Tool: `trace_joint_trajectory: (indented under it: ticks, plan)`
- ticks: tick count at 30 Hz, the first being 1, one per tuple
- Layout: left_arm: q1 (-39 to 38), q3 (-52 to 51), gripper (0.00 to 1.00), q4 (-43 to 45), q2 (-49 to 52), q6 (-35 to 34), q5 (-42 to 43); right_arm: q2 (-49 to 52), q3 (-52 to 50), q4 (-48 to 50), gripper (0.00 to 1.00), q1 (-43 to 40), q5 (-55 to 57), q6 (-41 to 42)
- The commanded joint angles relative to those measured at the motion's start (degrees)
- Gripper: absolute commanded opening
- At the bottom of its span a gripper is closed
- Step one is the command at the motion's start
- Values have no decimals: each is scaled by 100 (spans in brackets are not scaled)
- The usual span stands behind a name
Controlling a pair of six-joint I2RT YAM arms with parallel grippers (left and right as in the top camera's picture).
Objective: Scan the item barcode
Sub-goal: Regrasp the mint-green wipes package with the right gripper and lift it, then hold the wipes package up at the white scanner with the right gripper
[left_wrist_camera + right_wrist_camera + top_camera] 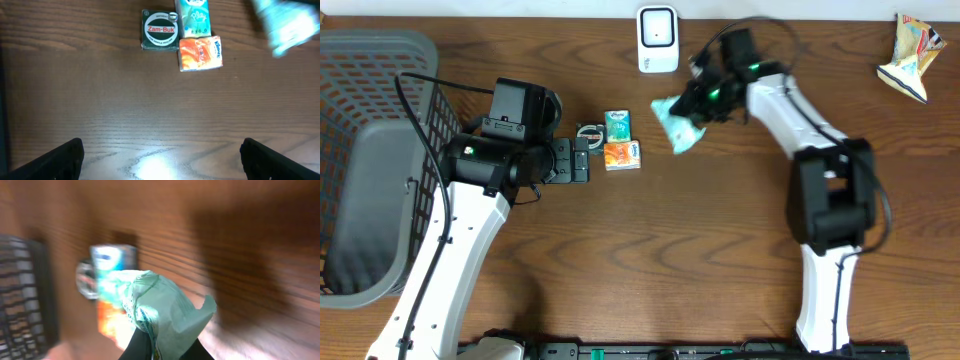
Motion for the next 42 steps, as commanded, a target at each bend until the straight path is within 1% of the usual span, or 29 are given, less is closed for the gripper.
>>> trace_joint_trajectory:
  ticks: [1,4,8,16,22,26,30,37,42]
  plan:
    - [7,63,98,0,-37,35,-35,-861,61,92,1,-140,-603,20]
    - [7,63,98,0,-37,35,-33,-1174,59,177,1,-181,-634,15]
    - [7,63,98,0,-37,35,-33,-1480,59,549,1,-92,-634,-26]
    - [9,63,98,0,-37,35,-33,-1534,59,1309,1,323,-629,-70]
    - [7,63,98,0,-37,35,-33,-1534,59,2006,1,461,-584,4]
    - [7,63,98,0,-37,35,-35,-1534,59,2033,1,466,-262,422]
    - [7,63,98,0,-39,35,-35,-1526,59,2033,1,466,-256,656]
    - [7,63,98,0,-39,35,-33,-1523,59,1679,1,466,-262,1856]
    - [7,63,98,0,-37,35,-33,-1523,59,1436,1,463,-234,1867]
